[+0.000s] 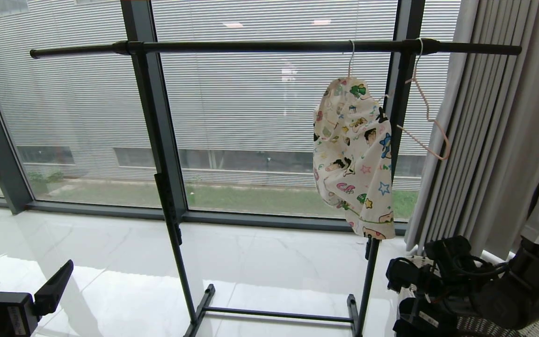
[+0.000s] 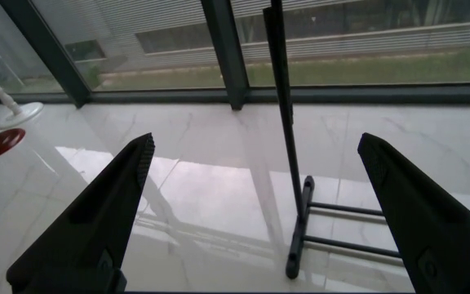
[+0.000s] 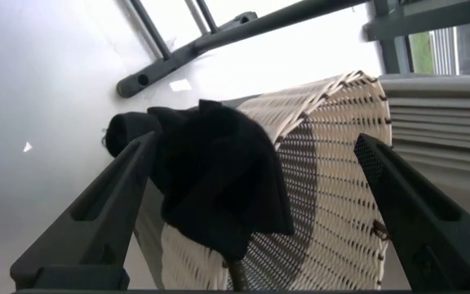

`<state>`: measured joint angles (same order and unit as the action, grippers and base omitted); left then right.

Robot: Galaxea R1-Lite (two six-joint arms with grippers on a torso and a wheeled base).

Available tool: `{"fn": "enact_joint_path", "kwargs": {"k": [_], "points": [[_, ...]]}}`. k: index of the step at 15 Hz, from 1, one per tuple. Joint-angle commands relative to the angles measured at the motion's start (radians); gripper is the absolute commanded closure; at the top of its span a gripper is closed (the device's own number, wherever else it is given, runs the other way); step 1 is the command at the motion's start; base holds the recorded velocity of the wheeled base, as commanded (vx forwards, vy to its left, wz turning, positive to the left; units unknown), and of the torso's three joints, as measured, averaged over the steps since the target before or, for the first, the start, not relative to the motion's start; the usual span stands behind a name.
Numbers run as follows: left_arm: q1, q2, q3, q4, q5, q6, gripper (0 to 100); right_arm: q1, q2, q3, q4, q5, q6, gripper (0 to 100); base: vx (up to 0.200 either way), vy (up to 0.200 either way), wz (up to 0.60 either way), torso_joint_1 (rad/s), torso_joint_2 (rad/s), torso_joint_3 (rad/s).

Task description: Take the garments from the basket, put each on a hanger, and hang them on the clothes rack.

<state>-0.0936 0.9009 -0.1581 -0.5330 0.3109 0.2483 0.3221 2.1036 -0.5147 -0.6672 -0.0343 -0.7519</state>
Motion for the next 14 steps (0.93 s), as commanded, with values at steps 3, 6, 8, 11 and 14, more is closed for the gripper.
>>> {"fn": "enact_joint_path", "kwargs": {"k": [3,6,8,11,14], "points": [[0.0,0.0,-0.005,-0.001,0.001,0.0,0,-0.015,0.122,-0.137,-0.018,-0.122,-0.023,0,0.0,0.0,0.0,0.0,0.0,0.0],[0.0,0.001,-0.006,-0.001,0.001,0.0,0,-0.015,0.105,-0.107,0.02,-0.116,-0.035,0,0.0,0.0,0.0,0.0,0.0,0.0],[0.0,0.007,-0.005,-0.001,0.001,0.0,0,-0.015,0.076,-0.077,0.028,-0.076,-0.032,0,0.0,0.0,0.0,0.0,0.0,0.0],[0.0,0.006,-0.003,-0.001,0.001,0.0,0,-0.021,0.078,-0.038,0.026,-0.081,-0.033,0,0.0,0.0,0.0,0.0,0.0,0.0],[0.0,0.006,-0.009,-0.001,0.001,0.002,0,-0.031,0.111,-0.048,0.026,-0.138,-0.029,0,0.0,0.0,0.0,0.0,0.0,0.0]]}}
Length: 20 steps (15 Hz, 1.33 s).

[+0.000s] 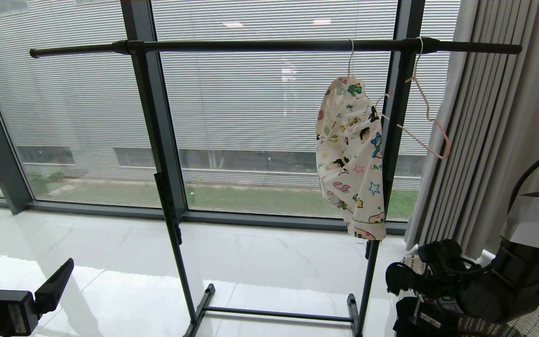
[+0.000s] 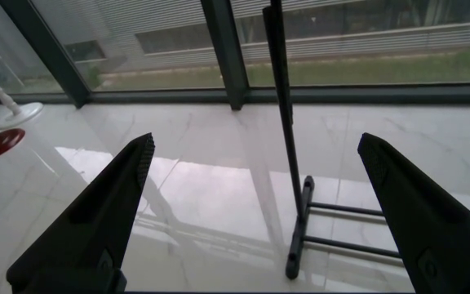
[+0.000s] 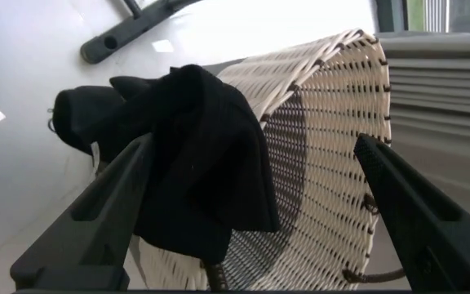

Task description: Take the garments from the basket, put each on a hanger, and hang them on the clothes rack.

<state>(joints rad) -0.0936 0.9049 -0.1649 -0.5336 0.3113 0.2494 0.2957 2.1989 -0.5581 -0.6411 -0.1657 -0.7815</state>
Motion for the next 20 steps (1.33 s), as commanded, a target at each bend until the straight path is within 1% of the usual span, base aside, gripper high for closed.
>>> {"fn": "enact_joint_path", "kwargs": {"k": [1,4,5,11,15,18,20], "points": [[0.0,0.002,-0.004,0.0,0.0,0.001,0,-0.015,0.028,-0.009,0.0,-0.011,0.001,0,0.0,0.0,0.0,0.0,0.0,0.0],[0.0,0.0,-0.012,0.0,0.0,0.002,0,-0.027,0.059,-0.011,0.0,-0.012,0.01,0,0.0,0.0,0.0,0.0,0.0,0.0],[0.0,0.0,-0.012,0.0,0.0,0.004,0,-0.026,0.07,-0.016,0.0,-0.012,0.031,100,0.0,0.0,0.0,0.0,0.0,0.0],[0.0,0.002,-0.019,0.0,0.0,0.005,0,-0.026,0.068,-0.014,0.0,-0.012,0.079,100,0.0,0.0,0.0,0.0,0.0,0.0],[0.002,0.026,-0.015,0.0,0.002,0.005,0,-0.021,-0.061,0.004,0.035,-0.005,0.099,100,0.0,0.0,0.0,0.0,0.0,0.0],[0.0,0.085,-0.012,0.0,0.002,0.002,0,0.005,-0.232,-0.003,0.176,0.008,0.18,100,0.0,0.0,0.0,0.0,0.0,0.0],[0.0,0.121,-0.022,-0.002,0.002,-0.001,0,0.023,-0.347,-0.005,0.25,0.037,0.225,100,0.0,0.0,0.0,0.0,0.0,0.0]]}}
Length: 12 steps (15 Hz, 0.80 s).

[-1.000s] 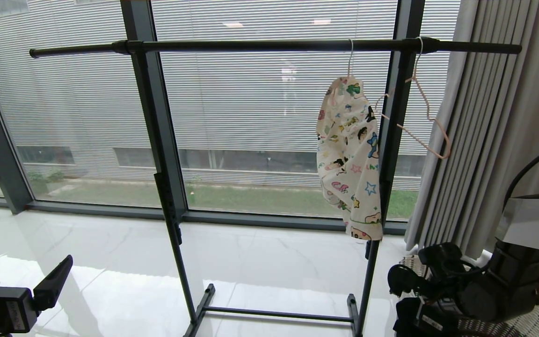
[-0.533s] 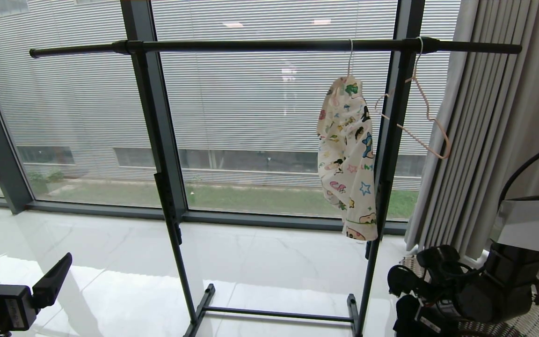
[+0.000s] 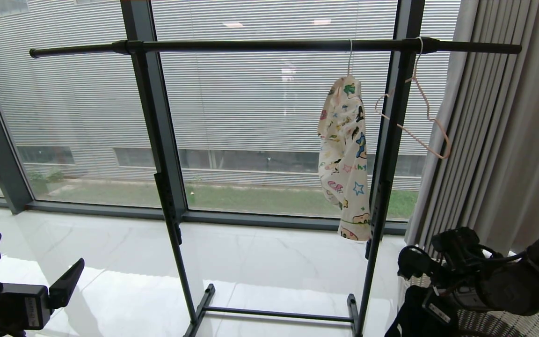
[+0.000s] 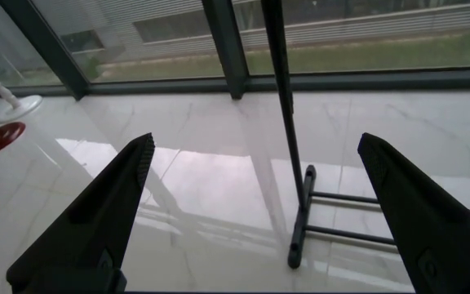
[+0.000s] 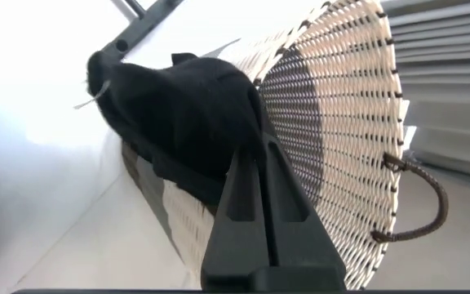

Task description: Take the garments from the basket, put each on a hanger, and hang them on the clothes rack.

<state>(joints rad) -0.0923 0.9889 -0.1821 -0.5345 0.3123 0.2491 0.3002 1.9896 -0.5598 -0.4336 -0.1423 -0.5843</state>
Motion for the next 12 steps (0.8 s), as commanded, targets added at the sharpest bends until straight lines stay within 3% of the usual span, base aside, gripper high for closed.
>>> {"fn": "enact_joint_path", "kwargs": {"k": [1,3,6,9,12], "points": [[-0.001,0.045,-0.008,-0.001,0.001,-0.001,0,0.037,-0.216,-0.003,0.082,0.013,0.049,100,0.0,0.0,0.0,0.0,0.0,0.0],[-0.001,0.042,0.01,-0.001,0.001,0.002,0,0.085,-0.328,-0.031,0.161,0.013,0.07,100,0.0,0.0,0.0,0.0,0.0,0.0],[-0.007,0.036,0.046,-0.001,0.001,0.001,0,0.195,-0.408,-0.163,0.316,0.015,0.17,100,0.0,0.0,0.0,0.0,0.0,0.0],[-0.017,0.04,0.053,-0.001,-0.001,-0.001,0,0.252,-0.48,-0.23,0.454,0.013,0.188,100,-0.2,0.0,0.0,0.004,0.0,-0.001],[-0.066,0.027,0.073,-0.001,-0.001,-0.001,0,0.307,-0.528,-0.272,0.516,0.013,0.188,100,-0.2,0.0,0.0,0.001,0.0,0.01]]}}
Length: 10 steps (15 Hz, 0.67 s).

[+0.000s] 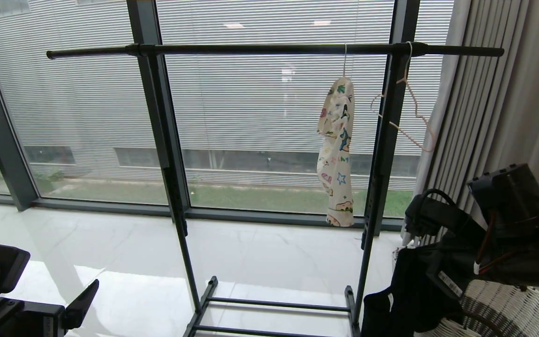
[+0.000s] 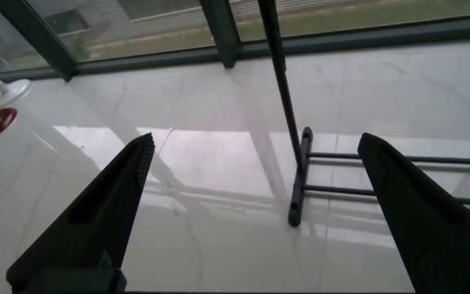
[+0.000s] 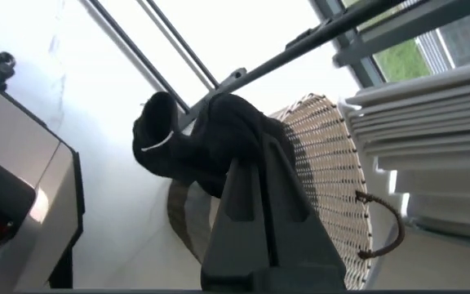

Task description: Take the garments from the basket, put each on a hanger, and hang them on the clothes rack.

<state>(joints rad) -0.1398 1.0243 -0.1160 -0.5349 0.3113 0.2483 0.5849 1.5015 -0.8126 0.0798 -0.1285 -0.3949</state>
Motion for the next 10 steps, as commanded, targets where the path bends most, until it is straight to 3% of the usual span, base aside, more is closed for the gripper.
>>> {"fn": "enact_joint_path", "kwargs": {"k": [1,4,5,6,8,10], "points": [[-0.034,-0.012,0.01,0.0,0.0,0.0,0,0.033,-0.047,-0.03,0.014,0.0,-0.001,100,-0.2,0.0,0.0,0.002,0.01,0.002],[-0.043,-0.012,0.01,0.0,-0.001,0.0,0,0.044,-0.056,-0.042,0.014,0.0,-0.001,100,-0.2,0.0,0.0,-0.001,0.0,0.004],[-0.046,-0.016,0.01,0.0,-0.014,-0.001,0,0.05,-0.056,-0.046,0.014,0.0,-0.001,100,0.0,0.0,0.0,0.0,0.0,0.0],[-0.063,-0.026,0.009,0.0,-0.055,-0.004,0,0.052,-0.055,-0.053,0.014,0.001,0.001,100,0.0,0.0,0.0,0.0,0.0,0.0],[-0.124,-0.061,-0.013,-0.002,-0.253,-0.034,0,0.061,-0.038,-0.086,0.014,0.027,0.001,100,0.0,0.0,0.0,0.0,0.0,0.0],[-0.158,-0.032,-0.065,0.0,-0.345,-0.076,0,0.07,-0.02,-0.122,0.014,0.084,0.001,100,0.0,0.0,0.0,0.0,0.0,0.0]]}}
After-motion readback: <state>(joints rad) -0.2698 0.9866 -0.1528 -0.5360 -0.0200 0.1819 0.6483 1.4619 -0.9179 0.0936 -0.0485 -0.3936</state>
